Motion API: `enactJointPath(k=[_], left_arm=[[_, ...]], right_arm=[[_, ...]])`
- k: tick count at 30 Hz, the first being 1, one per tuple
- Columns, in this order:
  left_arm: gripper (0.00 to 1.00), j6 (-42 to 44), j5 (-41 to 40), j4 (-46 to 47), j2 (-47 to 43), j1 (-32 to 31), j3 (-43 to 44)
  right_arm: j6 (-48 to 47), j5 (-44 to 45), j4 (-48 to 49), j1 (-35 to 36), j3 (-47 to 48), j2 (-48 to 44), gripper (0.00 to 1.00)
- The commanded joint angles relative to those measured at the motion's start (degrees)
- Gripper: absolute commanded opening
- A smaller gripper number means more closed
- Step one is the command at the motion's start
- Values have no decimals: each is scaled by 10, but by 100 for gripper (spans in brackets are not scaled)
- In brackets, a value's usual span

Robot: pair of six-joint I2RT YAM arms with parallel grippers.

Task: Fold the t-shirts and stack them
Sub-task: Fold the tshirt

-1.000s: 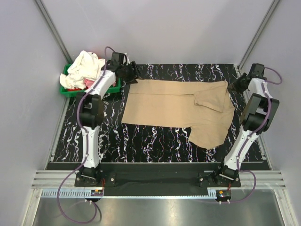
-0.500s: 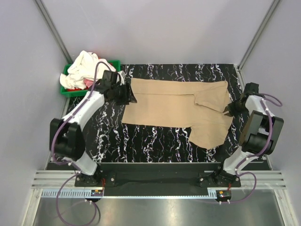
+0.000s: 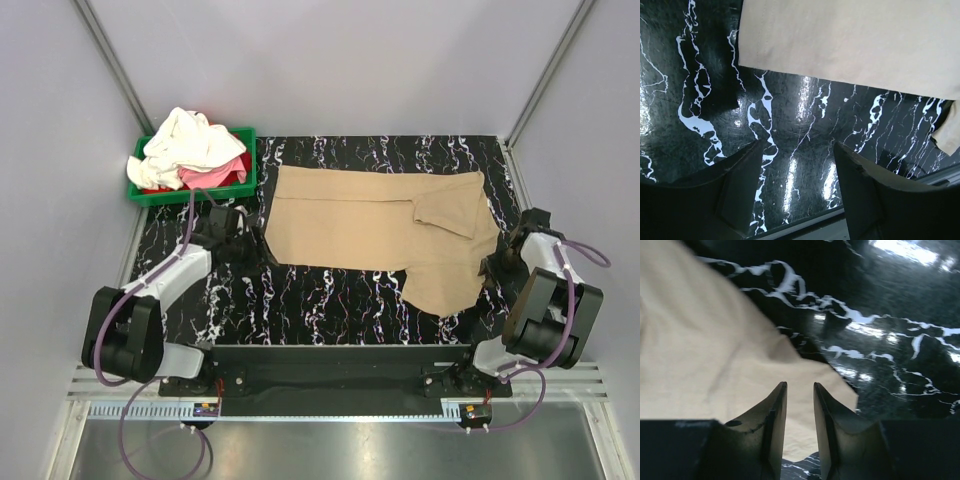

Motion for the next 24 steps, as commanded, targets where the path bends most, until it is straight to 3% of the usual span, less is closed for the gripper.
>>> enactJointPath(k=[1,5,10,19,24], left_arm=[[64,-23,6,65,14,11,-3],[66,-21,-28,68,10,15,0],[67,-34,-76,78,36,18,11],[66,-45,-122,102,102,18,29],[63,-55,-102,131,136,18,40]], right_arm=[[12,36,-15,-5,-26,-4,36],[4,28,22,-5,-78,-25,41],[19,-44,77,-4,-130,-63,47],[30,-43,62,-4,-188,-119,57],[32,-50,52,-1,-191,-135,64]])
